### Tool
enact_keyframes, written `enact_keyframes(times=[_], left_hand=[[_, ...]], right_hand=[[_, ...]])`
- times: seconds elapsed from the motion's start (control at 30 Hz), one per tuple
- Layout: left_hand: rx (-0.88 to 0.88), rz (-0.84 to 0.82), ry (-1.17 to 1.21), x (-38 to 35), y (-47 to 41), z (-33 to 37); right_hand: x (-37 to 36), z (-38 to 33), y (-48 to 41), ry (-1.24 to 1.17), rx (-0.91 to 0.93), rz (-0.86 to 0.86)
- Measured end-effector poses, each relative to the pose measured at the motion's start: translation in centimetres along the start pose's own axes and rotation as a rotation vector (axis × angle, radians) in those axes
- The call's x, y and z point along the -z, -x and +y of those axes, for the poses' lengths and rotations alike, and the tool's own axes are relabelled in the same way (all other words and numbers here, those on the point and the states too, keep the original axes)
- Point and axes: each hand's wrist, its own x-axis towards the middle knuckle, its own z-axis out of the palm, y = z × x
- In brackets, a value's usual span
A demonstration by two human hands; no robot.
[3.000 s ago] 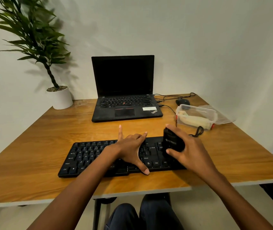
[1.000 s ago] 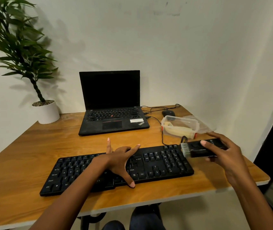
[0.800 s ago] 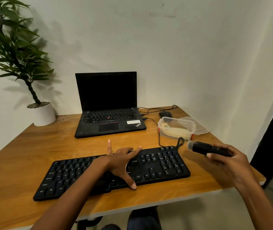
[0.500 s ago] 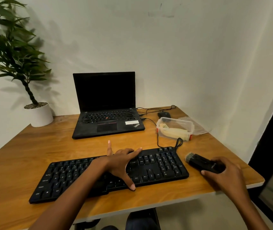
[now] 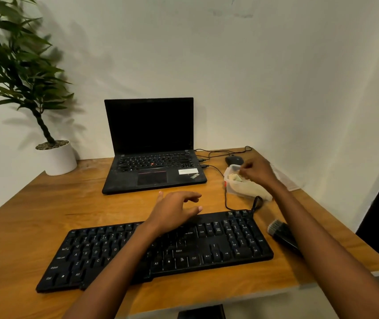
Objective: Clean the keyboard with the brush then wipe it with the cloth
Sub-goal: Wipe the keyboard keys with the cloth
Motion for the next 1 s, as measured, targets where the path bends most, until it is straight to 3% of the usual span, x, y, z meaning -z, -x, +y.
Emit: enact_keyframes(times=[0.13,0.33,0.43,0.63,0.83,1.0], left_hand=[[0.036,0.149,0.102,-0.6,-0.6,-0.6],[0.059,0.201,0.157,-0.1,-0.4,-1.2],[0.064,0.206,0.183,0.2,-0.1,-0.8],[0.026,0.299,0.293,1.9,0.1,1.0],[-0.083,0.444,0.456,4.4,-0.4,4.6],[-0.111,0.423,0.603,6.1,0.0,6.7]], right_hand=[[-3.3,1.4,-4.5,0.124,-0.115,-0.114],[-4.3,2.3,-7.0,0.116,-0.215,-0.038],[-2.7,1.5,-6.3,-0.021,-0.218,0.045],[4.2,-2.8,-4.3,-0.397,0.009,0.237],[7.1,-8.9,-0.3,-0.698,0.220,0.061],[5.1,-11.5,4.2,-0.783,0.284,-0.097]])
